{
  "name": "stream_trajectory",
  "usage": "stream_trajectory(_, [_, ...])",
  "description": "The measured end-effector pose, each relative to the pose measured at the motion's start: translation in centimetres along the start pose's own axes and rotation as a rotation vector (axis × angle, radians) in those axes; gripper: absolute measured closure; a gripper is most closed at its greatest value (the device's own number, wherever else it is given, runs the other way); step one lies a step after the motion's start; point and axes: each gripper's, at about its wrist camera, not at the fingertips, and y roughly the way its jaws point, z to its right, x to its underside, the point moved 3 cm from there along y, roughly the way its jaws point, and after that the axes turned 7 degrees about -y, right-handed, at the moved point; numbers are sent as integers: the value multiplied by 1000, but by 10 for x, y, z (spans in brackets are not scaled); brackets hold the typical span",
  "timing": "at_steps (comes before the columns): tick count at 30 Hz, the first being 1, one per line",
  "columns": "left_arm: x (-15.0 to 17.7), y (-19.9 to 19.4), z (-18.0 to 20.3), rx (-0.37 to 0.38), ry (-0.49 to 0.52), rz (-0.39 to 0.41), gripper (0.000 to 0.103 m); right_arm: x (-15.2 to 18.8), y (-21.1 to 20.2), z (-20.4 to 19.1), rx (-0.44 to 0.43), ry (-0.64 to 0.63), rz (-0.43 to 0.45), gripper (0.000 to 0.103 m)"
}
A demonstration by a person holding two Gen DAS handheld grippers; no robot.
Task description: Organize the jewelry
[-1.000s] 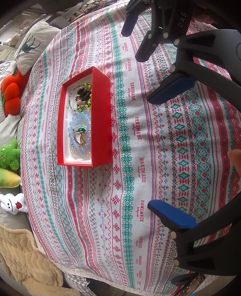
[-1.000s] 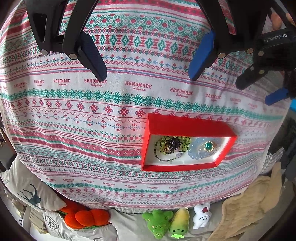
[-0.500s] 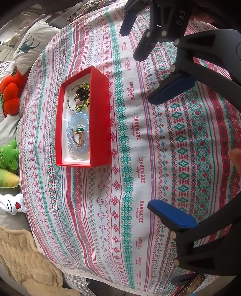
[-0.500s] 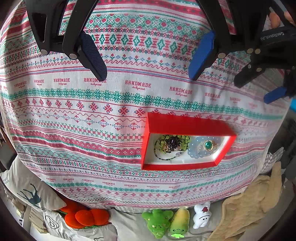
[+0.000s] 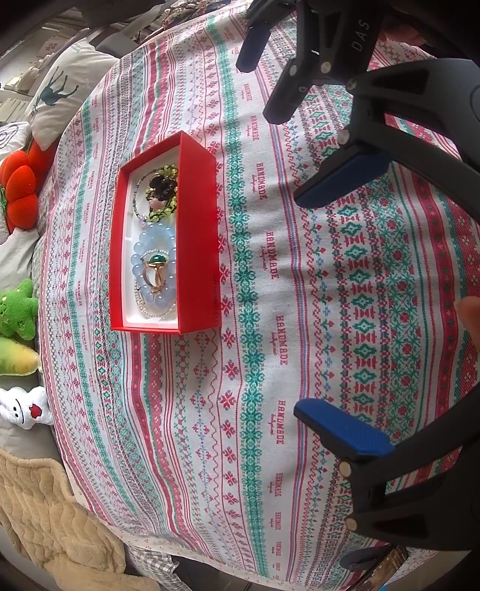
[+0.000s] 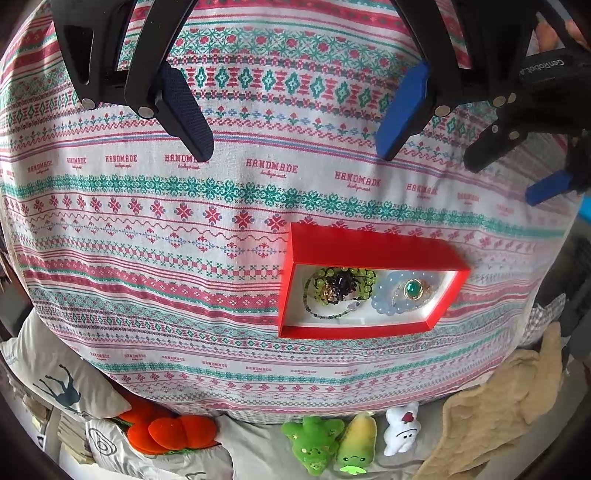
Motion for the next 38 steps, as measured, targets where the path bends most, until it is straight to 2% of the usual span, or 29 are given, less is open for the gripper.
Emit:
stream_trajectory(31, [-1,-1,-5,3,-7,6,1,-4,2,-3,9,-1,8,12])
stream_trajectory(38, [2,-3,-10,34,-7,10,1,-3,3,-7,9,-1,14,12])
